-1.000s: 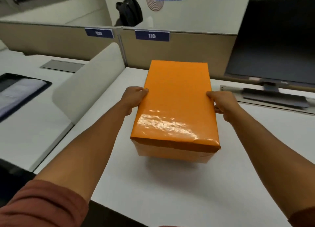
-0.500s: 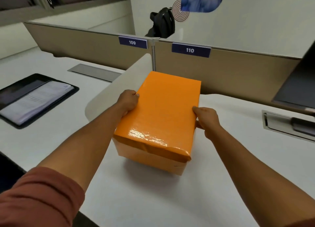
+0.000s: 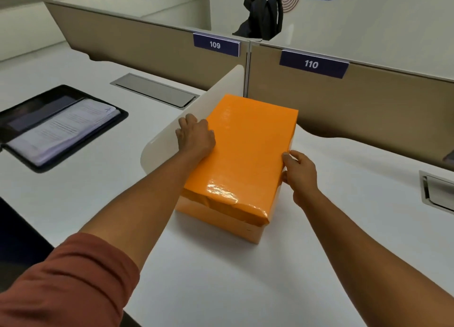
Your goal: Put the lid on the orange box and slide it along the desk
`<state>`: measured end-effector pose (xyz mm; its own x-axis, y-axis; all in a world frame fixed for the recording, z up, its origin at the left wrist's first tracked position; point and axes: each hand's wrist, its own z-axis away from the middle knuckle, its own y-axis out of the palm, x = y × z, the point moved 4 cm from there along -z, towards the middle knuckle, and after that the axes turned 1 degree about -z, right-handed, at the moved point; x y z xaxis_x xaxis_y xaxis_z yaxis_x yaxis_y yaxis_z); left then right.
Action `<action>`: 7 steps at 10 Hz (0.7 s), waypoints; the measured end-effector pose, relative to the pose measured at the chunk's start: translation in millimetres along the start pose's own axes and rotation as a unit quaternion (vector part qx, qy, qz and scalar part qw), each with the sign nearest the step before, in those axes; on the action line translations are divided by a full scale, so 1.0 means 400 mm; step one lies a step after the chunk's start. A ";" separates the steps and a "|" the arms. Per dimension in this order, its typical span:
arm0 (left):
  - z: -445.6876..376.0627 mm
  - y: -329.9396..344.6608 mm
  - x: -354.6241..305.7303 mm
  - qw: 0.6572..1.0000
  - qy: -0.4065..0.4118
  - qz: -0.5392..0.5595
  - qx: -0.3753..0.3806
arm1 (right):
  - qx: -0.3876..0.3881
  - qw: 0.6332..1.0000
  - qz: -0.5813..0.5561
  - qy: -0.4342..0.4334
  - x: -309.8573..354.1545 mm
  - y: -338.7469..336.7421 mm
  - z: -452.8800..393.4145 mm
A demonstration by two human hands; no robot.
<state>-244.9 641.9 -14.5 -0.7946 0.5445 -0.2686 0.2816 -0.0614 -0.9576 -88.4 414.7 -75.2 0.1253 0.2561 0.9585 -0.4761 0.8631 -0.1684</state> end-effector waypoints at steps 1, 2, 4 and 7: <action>0.014 -0.009 -0.009 0.999 0.008 -0.043 -0.013 | -0.062 0.997 0.044 0.002 0.012 0.022 0.009; 0.019 -0.013 -0.016 0.997 0.038 -0.061 0.042 | -0.053 0.998 0.033 0.015 0.026 0.055 0.015; 0.042 0.007 0.014 0.989 0.075 -0.034 0.122 | -0.025 0.999 0.034 0.000 0.027 0.086 0.040; 0.100 0.029 -0.035 0.993 0.094 0.029 0.070 | 0.063 0.967 0.221 -0.110 0.033 -0.017 0.083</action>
